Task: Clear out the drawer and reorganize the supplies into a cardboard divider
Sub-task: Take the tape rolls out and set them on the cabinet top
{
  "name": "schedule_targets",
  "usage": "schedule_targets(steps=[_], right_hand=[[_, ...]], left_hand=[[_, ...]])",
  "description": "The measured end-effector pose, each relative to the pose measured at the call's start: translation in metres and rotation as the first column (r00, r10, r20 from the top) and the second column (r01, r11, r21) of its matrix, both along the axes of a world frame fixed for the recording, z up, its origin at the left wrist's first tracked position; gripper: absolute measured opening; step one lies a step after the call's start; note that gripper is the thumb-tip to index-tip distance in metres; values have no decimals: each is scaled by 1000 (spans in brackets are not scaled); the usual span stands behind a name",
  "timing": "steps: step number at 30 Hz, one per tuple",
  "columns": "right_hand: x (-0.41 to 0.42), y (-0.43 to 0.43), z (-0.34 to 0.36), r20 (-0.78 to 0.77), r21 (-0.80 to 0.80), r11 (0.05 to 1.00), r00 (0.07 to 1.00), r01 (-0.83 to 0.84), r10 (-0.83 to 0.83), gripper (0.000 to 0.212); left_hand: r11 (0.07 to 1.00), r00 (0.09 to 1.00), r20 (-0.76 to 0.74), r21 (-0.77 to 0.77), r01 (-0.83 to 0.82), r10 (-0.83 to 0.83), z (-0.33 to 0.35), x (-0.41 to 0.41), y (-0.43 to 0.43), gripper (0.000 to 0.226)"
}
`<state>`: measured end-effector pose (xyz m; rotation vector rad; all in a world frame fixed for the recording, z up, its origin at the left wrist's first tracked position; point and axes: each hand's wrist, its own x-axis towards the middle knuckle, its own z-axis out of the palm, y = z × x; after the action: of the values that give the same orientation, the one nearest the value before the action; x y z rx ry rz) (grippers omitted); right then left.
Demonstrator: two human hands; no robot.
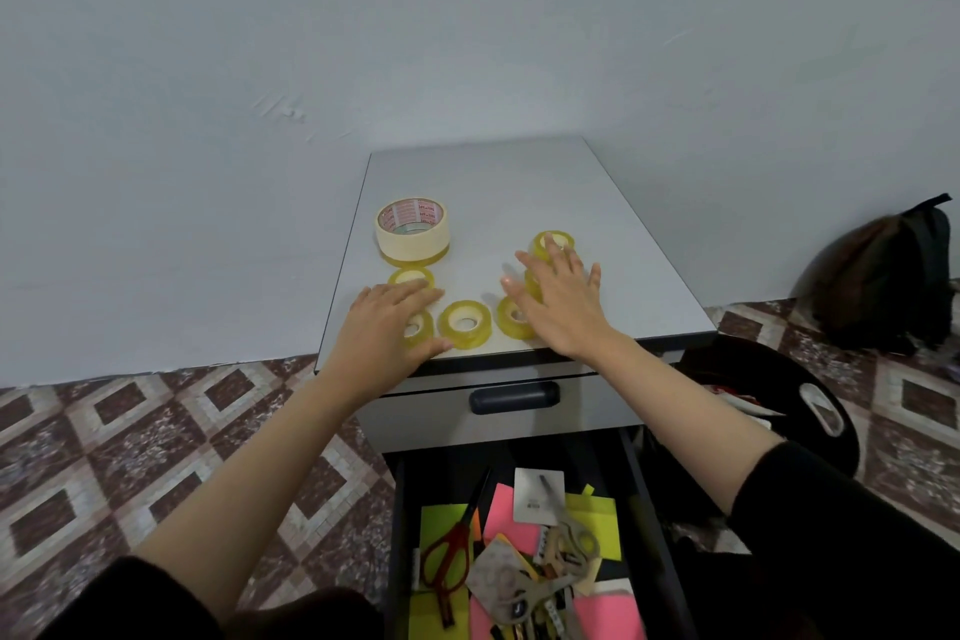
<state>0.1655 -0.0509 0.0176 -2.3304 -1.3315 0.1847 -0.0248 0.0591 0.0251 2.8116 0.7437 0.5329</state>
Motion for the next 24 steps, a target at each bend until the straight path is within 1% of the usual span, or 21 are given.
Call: schedule_targets(steps=[2,4,6,7,9,11,13,15,19,20,22,24], right_hand=[[8,-7,2,-52,37,999,998,-18,20,62],[15,-14,1,-60,39,997,996,-61,63,63],[16,-21,-3,-10,28,992,992,-125,126,59],[15,-23,-5,34,14,987,987,-159,158,63],[12,-26,-10,109,-8,979,973,-203,203,81],[12,-27,-14,159,-33,975,962,-221,224,90],[13,-27,-15,193,-61,970,951,-234,242,90],[12,-26,-14,204,-82,967,945,-243,255,85],[7,-23,-13,219,-82,967,942,-242,254,57],[6,-22,-14,224,-71,968,941,-242,252,53],[4,-22,-15,222,-51,968,942,-246,251,52],[1,-21,-16,206,-34,966,944,-257,258,62]], left_hand=[[997,1000,4,-74,-22,23,5,-10,5,77],[988,996,-67,-143,-63,54,9,-20,11,87],[976,984,-166,-196,-96,64,8,-26,17,83],[973,974,-218,-206,-102,56,6,-27,20,79],[978,946,-321,-184,-98,35,1,-27,22,75],[982,924,-381,-163,-99,30,-5,-26,21,71],[980,922,-384,-165,-111,40,-8,-23,18,68],[979,926,-374,-164,-119,50,-8,-21,18,66],[981,923,-380,-153,-123,57,-8,-19,19,66],[981,925,-375,-150,-124,60,-8,-18,19,67],[981,931,-358,-144,-129,70,-9,-18,20,67],[980,938,-336,-141,-138,83,-11,-17,20,68]])
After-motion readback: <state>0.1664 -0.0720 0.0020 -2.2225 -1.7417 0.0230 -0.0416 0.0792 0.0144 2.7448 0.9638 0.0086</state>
